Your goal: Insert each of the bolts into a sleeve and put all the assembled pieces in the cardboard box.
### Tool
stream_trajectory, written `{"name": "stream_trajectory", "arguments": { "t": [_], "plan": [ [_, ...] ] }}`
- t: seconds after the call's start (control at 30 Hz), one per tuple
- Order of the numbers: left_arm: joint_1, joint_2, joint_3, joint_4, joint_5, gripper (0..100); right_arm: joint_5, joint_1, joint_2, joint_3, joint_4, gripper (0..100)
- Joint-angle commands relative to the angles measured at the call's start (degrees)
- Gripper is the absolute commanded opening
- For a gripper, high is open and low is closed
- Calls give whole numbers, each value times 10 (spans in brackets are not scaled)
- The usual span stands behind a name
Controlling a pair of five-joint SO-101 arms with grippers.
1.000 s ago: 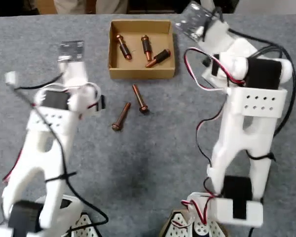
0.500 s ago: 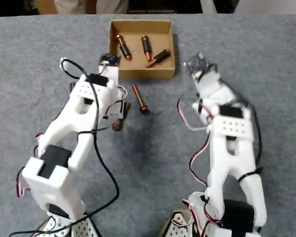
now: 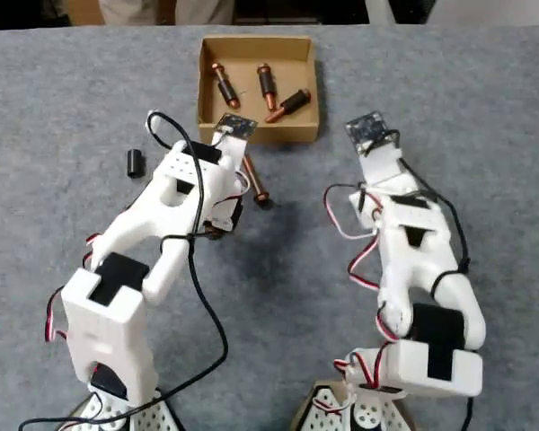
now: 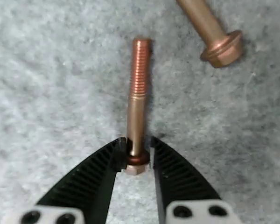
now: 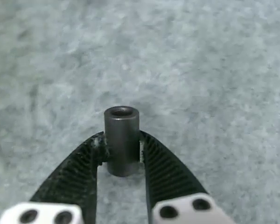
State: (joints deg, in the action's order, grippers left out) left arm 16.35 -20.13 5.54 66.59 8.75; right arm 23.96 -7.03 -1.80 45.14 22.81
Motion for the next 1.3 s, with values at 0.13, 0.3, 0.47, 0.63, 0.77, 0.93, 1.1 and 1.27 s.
{"name": "stream_trajectory", "arguments": {
  "t": [0.13,0.3,0.47,0.63,0.77,0.93,1.1,1.27],
  "plan": [
    [-33,-15,-43,4,13,75,-7,-11,1,-35,3,1],
    [-19,-35,-40,4,60,66,-7,-11,2,-35,1,1],
    [-18,-36,-69,78,158,18,-7,-11,3,-35,1,1],
    [-22,-36,-146,222,291,18,-7,-11,4,-35,1,1],
    [-22,-36,-226,331,395,18,-7,-11,4,-35,1,1],
    [-23,11,-237,343,480,17,-24,-20,6,-37,1,1],
    [-13,135,-119,343,629,17,-32,-21,7,-38,0,1],
    [-12,221,2,334,774,17,-32,-21,7,-38,-1,1]
  ]
}}
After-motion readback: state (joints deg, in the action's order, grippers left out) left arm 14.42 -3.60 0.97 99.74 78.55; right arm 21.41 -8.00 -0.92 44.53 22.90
